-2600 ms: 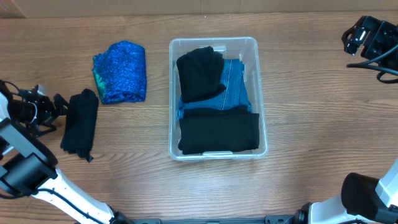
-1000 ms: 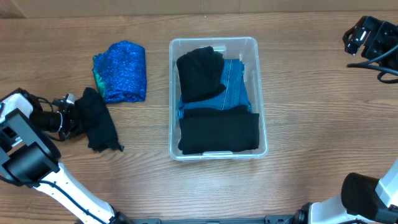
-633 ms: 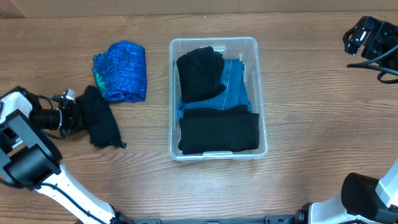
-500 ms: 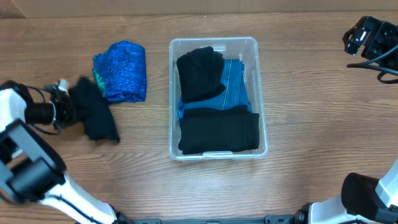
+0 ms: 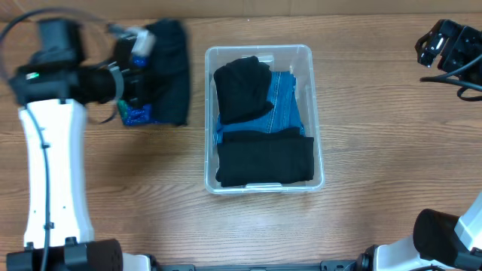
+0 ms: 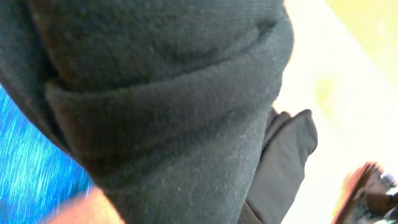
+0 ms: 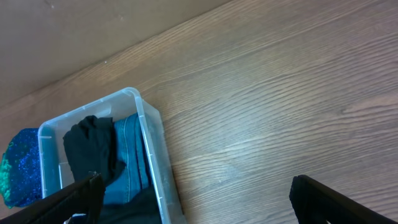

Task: Pack container
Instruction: 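Lift the black sock and carry it right into the bin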

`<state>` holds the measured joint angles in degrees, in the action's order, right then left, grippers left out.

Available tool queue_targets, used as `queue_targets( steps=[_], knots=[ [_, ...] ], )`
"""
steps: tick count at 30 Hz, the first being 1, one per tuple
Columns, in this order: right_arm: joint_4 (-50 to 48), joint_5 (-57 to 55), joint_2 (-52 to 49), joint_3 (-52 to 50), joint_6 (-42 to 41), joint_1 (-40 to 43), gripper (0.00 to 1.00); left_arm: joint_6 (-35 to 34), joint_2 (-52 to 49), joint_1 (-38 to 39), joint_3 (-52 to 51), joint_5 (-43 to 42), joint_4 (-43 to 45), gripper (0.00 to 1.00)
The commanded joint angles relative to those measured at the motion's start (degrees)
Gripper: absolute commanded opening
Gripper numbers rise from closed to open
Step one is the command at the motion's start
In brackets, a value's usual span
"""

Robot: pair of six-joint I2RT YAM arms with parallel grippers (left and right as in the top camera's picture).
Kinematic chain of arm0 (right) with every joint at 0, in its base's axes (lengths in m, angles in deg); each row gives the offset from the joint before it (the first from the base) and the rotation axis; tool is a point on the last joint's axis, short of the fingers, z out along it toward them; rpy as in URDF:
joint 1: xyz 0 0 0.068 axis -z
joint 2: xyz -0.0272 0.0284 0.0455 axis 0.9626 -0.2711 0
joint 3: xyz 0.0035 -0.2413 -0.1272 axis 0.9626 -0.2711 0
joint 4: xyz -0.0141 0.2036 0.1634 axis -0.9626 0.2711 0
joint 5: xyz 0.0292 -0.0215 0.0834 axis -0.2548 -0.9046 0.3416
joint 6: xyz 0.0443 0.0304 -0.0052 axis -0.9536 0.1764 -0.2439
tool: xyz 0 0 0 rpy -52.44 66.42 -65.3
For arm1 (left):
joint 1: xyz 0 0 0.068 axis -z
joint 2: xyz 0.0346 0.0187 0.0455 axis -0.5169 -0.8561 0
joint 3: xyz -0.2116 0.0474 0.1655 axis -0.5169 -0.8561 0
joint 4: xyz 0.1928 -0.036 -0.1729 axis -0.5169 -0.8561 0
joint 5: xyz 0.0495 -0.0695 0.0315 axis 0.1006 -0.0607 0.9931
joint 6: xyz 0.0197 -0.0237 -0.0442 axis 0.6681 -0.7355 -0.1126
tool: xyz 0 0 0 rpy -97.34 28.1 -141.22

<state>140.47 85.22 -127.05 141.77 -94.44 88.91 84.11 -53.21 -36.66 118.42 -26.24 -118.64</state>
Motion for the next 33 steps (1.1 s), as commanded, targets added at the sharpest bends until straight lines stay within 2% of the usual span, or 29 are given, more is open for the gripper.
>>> queue_targets(
  steps=[1,6,9,17,21,33],
  knots=[
    [-0.07,-0.11,0.07,-0.09,0.04,0.17,1.00,2.95,0.15,12.13,3.96,7.08,3.76,0.04],
    [-0.07,-0.11,0.07,-0.09,0.07,0.17,1.00,8.72,-3.67,24.76,3.96,16.04,6.84,0.04],
    [-0.04,-0.11,0.07,-0.09,0.04,0.17,1.00,12.11,-7.96,28.61,3.96,20.65,6.14,0.04],
    [-0.04,-0.09,0.07,-0.09,0.04,0.17,1.00,19.23,-16.79,29.09,3.96,22.86,6.19,0.04],
    [-0.07,-0.11,0.07,-0.09,0.04,0.17,1.00,21.92,-18.91,29.22,3.96,27.50,6.29,0.04],
    [-0.07,-0.11,0.07,-0.09,0.04,0.17,1.00,23.91,-20.92,34.34,3.91,27.87,4.15,0.04]
  ],
)
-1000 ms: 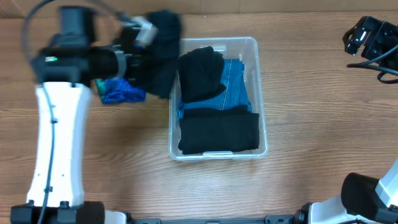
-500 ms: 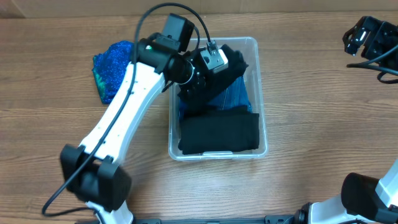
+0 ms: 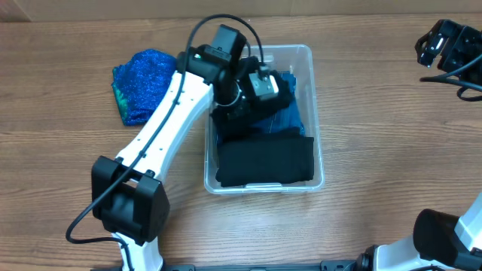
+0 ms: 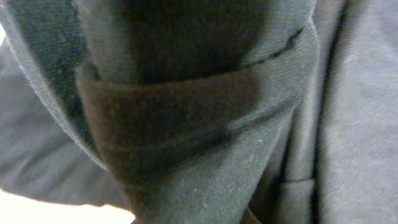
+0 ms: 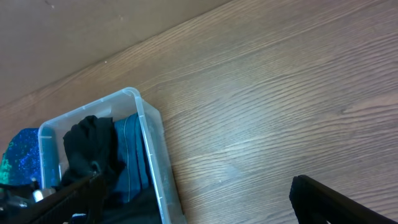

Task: Pack container
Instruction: 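Lift the black sock and carry it right into the bin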

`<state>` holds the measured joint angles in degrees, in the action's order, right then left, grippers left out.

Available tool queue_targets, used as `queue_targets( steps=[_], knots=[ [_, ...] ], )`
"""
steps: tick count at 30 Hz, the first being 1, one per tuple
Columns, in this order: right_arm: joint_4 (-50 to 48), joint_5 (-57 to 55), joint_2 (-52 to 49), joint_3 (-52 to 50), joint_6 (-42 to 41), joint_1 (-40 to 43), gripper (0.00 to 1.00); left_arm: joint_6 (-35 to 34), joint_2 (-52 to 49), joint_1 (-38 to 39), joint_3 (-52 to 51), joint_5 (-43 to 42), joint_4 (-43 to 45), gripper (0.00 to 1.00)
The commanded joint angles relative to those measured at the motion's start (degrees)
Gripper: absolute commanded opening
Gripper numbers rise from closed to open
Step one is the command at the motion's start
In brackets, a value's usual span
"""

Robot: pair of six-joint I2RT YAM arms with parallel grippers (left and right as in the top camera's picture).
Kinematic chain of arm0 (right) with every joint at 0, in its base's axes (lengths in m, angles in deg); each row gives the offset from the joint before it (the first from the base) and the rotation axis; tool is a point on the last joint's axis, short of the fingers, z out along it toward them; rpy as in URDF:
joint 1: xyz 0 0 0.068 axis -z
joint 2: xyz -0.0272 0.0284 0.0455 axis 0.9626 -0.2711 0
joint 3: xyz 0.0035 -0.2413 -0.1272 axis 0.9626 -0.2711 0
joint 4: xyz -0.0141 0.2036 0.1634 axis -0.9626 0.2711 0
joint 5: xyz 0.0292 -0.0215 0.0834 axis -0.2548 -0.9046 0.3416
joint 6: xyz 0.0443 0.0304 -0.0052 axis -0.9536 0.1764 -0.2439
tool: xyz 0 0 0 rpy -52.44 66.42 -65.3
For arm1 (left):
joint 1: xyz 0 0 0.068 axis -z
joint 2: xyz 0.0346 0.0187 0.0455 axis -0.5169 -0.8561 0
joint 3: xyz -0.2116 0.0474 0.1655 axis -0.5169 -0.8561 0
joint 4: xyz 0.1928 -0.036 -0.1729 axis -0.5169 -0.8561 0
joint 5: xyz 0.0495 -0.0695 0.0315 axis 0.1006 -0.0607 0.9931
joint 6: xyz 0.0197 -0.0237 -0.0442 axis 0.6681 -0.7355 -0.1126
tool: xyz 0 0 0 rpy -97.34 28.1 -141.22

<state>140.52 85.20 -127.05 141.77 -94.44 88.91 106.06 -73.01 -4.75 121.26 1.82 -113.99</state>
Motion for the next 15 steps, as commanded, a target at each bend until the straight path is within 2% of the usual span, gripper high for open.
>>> queue_targets(
  steps=[1,10,11,12,15],
  knots=[
    [-0.11,-0.09,0.07,-0.09,0.04,0.17,1.00,1.95,-1.44,2.82,1.03,0.13,-0.68,0.04],
    [-0.09,-0.09,0.07,-0.09,0.04,0.17,1.00,0.79,-3.89,2.01,1.01,0.31,-0.92,0.05],
    [-0.09,-0.09,0.07,-0.09,0.04,0.17,1.00,0.55,-3.87,1.75,1.03,0.35,-0.48,0.34],
    [-0.09,-0.09,0.07,-0.09,0.04,0.17,1.00,-0.46,-3.87,1.60,1.05,1.01,0.26,0.99],
    [-0.09,-0.07,0.07,-0.09,0.04,0.17,1.00,-8.55,-3.87,1.09,1.84,5.38,4.17,1.00]
  ],
)
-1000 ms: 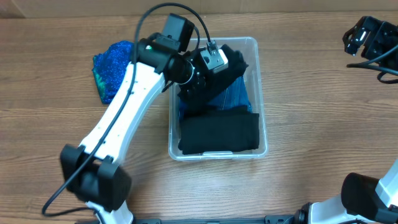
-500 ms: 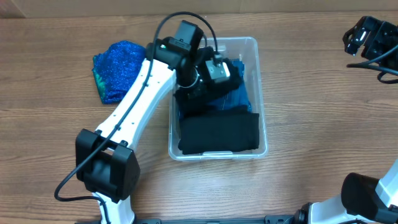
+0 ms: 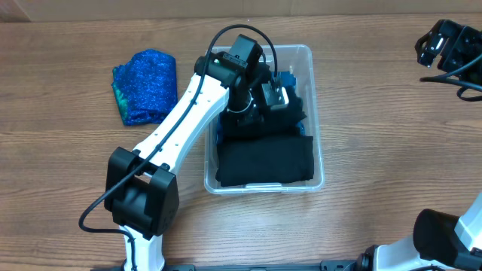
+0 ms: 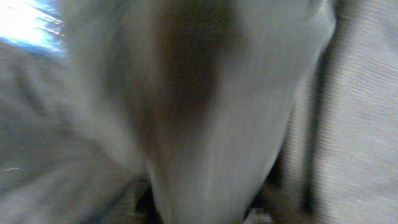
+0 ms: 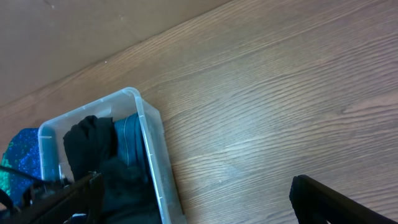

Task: Pack container
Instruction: 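Lift the black sock and carry it right into the bin, then release the sock in the bin and retract the left arm left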

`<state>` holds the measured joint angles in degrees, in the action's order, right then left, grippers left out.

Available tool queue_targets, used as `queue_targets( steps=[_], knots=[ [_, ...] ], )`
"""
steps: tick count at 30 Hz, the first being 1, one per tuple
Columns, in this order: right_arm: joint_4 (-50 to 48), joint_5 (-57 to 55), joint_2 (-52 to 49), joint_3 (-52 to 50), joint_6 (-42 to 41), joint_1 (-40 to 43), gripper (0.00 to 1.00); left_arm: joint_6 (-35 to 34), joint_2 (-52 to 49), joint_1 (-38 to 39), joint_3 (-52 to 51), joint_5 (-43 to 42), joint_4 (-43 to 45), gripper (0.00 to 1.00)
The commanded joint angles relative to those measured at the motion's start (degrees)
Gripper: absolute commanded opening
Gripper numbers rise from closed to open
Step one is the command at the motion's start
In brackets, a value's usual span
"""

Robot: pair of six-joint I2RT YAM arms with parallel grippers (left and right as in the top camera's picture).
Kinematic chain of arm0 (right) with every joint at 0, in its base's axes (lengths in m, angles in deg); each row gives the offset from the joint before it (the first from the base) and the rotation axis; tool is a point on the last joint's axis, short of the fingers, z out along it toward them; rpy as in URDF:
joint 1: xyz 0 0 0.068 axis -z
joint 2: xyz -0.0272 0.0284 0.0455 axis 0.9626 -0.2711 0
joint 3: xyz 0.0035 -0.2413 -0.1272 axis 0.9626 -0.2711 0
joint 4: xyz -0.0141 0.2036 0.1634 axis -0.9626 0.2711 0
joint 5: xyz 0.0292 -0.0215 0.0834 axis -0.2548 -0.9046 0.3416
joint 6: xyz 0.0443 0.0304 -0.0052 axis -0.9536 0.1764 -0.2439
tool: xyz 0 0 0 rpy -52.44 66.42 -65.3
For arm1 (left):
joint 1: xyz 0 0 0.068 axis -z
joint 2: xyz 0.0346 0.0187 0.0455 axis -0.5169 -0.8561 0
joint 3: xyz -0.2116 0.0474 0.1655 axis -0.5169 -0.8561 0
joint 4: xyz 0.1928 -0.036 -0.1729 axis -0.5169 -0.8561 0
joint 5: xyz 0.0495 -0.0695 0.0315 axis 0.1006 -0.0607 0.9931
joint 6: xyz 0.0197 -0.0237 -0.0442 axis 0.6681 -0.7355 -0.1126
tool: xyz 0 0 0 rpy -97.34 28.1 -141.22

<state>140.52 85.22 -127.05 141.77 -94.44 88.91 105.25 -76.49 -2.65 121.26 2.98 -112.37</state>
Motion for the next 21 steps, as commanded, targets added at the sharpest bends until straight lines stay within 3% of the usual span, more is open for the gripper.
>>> queue_targets(
  steps=[1,8,13,15,17,21],
  knots=[
    [-0.09,-0.09,0.07,-0.09,0.04,0.17,1.00,-9.42,-0.39,-1.16,2.67,5.03,2.99,1.00],
    [-0.09,-0.11,0.07,-0.09,0.04,0.17,1.00,-15.63,-0.39,-1.75,15.13,4.57,2.32,1.00],
    [-0.09,-0.11,0.07,-0.09,0.04,0.17,1.00,-21.42,-0.39,-0.87,21.31,-6.34,2.67,0.98],
    [-0.09,-0.11,0.07,-0.09,0.04,0.17,1.00,-22.56,-0.68,-0.37,20.92,-8.98,2.23,0.78],
    [-0.09,-0.11,0.07,-0.09,0.04,0.17,1.00,-24.76,-1.25,0.07,19.87,-8.52,1.86,0.50],
    [-0.09,-0.09,0.07,-0.09,0.02,0.17,1.00,-27.08,-3.76,0.44,15.43,-8.57,0.81,0.42]
  ],
)
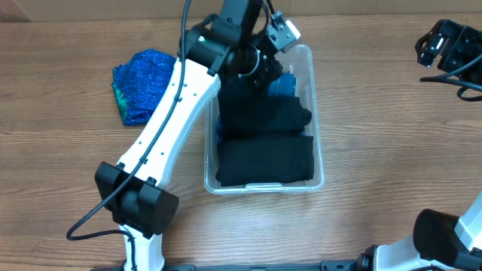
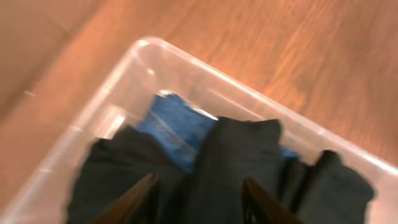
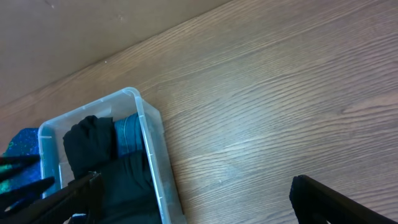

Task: Pack container
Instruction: 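Release the sock in the bin and retract the left arm left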

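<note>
The clear plastic container (image 1: 318, 150) stands mid-table. Inside lie a folded black piece (image 1: 263, 159) at the front, a dark garment (image 1: 263, 113) across the middle and blue denim (image 1: 285, 81) at the back. My left gripper (image 1: 263, 54) hovers open over the container's back end. In the left wrist view that gripper (image 2: 199, 198) has nothing between its fingers, with the dark garment (image 2: 242, 155) and denim (image 2: 177, 121) below. My right gripper (image 1: 444, 44) stays open at the far right, away from the container (image 3: 151, 134).
A sparkly blue cloth (image 1: 143, 83) lies on the wooden table left of the container. The left arm's white links (image 1: 162, 128) stretch from the front left across the container's left wall. A pale wall runs along the table's back edge.
My left gripper was down in the container pressed into the dark garment. It is now raised over the back end, open, and the garment lies loose across the middle of the container.
My left gripper first held the dark garment left of the container, over the sparkly blue cloth. Then it was over the container with the garment, then low inside it. Now the garment rests in the container and the gripper is open above. The right arm stayed still.
</note>
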`<state>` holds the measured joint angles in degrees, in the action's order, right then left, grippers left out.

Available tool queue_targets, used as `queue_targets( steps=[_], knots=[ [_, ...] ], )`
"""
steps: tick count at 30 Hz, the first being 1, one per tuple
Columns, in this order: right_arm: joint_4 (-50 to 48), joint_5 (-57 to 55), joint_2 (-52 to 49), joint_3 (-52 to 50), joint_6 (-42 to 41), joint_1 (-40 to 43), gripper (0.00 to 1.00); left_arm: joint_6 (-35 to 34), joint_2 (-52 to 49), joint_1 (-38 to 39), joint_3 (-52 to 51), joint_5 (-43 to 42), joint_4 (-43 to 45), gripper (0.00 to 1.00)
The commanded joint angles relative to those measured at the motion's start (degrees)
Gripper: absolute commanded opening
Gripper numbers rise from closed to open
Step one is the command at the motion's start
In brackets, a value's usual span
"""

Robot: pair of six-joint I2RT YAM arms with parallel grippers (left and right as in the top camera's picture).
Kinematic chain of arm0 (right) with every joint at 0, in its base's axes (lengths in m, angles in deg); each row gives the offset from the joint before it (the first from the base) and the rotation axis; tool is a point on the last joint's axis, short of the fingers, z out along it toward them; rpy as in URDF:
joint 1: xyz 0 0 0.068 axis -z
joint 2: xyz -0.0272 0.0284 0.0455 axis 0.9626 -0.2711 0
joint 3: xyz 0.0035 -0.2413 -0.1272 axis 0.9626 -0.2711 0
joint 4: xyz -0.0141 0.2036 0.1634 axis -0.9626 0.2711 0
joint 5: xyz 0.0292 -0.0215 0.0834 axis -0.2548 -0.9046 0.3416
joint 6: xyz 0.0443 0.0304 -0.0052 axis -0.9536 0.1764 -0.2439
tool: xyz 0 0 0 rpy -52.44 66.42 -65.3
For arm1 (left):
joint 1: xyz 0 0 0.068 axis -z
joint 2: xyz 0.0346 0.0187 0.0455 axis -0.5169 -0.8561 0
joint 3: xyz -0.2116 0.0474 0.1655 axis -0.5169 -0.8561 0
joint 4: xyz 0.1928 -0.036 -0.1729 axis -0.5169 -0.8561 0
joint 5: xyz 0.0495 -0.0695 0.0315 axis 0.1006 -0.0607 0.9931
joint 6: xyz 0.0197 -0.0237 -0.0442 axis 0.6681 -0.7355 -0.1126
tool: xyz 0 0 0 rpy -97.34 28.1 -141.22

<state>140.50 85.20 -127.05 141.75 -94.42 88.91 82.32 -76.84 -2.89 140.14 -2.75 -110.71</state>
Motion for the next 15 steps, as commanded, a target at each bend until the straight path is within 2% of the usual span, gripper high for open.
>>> queue_targets(
  steps=[1,5,9,10,12,15],
  knots=[
    [-0.07,-0.07,0.07,-0.07,0.00,0.17,1.00,-5.27,-4.57,0.68,-4.55,-2.84,-1.14,0.41],
    [-0.07,-0.07,0.07,-0.07,0.00,0.17,1.00,-8.00,-10.38,1.01,-6.12,-2.78,-4.13,0.30],
    [-0.07,-0.07,0.07,-0.07,0.02,0.17,1.00,-8.31,-15.19,0.72,-6.12,-2.82,-4.31,0.27],
    [-0.07,-0.04,0.07,-0.07,0.02,0.17,1.00,-8.92,-15.89,0.59,-6.12,-2.80,-4.09,0.29],
    [-0.07,-0.04,0.07,-0.07,0.00,0.17,1.00,-9.33,-16.24,0.15,-6.12,-2.78,-4.02,0.39],
    [-0.07,-0.07,0.07,-0.07,0.00,0.17,1.00,-9.55,-14.67,-0.48,-4.74,-2.58,-4.72,0.45]
  ],
)
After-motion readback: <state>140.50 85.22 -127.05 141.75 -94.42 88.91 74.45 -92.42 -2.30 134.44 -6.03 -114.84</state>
